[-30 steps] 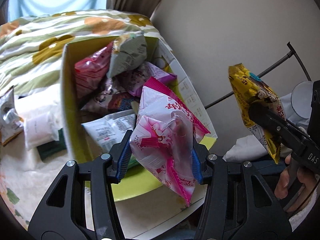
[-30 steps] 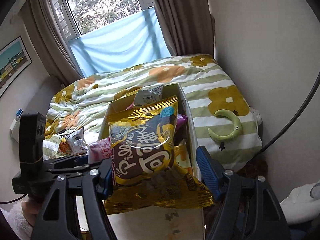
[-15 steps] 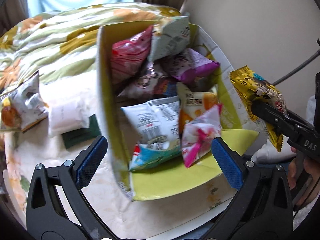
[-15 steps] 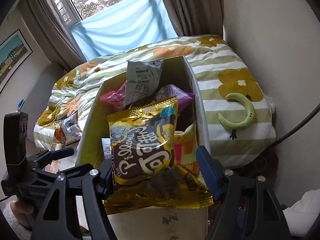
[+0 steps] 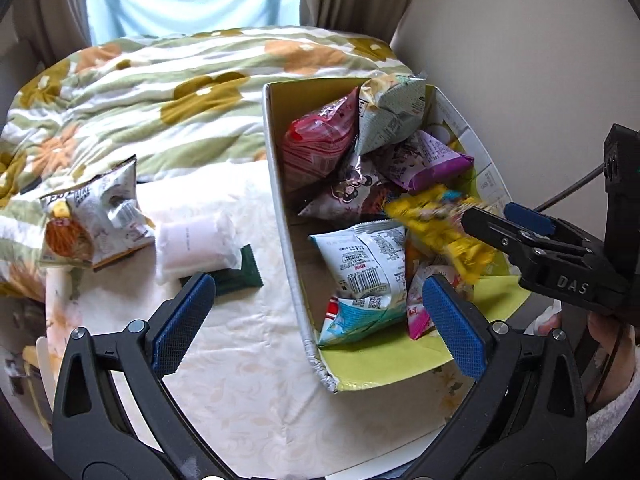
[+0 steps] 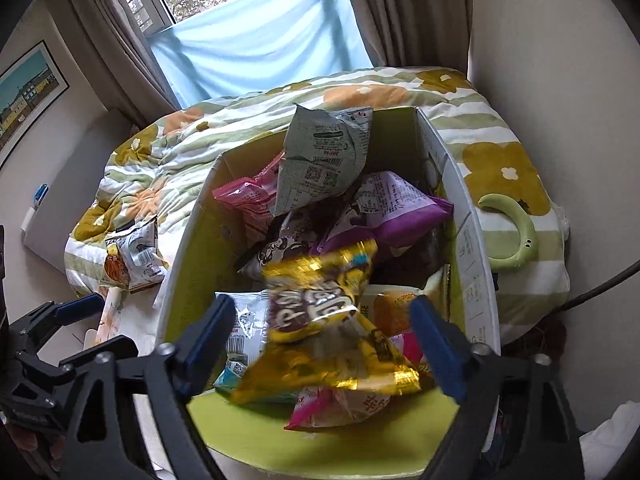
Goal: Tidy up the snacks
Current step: 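Carry both bags into the yellow-green box and open both tools to release them, then withdraw both tools from the box toward the two chip bags on the table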
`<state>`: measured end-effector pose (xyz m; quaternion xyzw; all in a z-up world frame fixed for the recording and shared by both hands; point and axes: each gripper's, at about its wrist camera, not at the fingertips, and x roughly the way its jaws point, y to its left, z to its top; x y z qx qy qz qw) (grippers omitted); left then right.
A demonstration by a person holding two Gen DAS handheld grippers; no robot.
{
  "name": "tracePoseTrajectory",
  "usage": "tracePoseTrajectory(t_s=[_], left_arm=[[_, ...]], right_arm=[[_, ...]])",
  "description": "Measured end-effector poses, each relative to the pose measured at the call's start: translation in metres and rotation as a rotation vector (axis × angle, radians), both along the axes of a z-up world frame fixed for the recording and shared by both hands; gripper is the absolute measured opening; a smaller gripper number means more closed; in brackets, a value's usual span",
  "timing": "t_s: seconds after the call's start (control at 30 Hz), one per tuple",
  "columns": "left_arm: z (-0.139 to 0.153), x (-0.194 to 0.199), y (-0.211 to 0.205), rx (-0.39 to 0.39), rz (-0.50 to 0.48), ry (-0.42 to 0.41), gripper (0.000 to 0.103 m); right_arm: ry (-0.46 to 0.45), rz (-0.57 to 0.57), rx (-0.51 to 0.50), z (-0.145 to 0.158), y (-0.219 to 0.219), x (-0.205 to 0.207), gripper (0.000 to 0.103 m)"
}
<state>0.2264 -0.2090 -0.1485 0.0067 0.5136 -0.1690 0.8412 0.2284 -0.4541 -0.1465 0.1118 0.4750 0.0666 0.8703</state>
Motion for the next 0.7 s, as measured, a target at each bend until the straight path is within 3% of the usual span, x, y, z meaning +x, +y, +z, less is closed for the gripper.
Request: tracePoseTrajectory(t_s=[0.3, 0.7], left_arm=[[-0.001, -0.017, 0.009, -0.007, 0.007, -0.01, 0.103], [0.05, -0.05, 0.02, -0.027, 0.034, -0.128, 0.103]], right_arm=[[-0.014, -0.016, 0.002, 0.004, -0.008, -0.031, 0.103], [-0.117, 0.001, -0.067, 0.054, 0.005, -0.067, 0.103]])
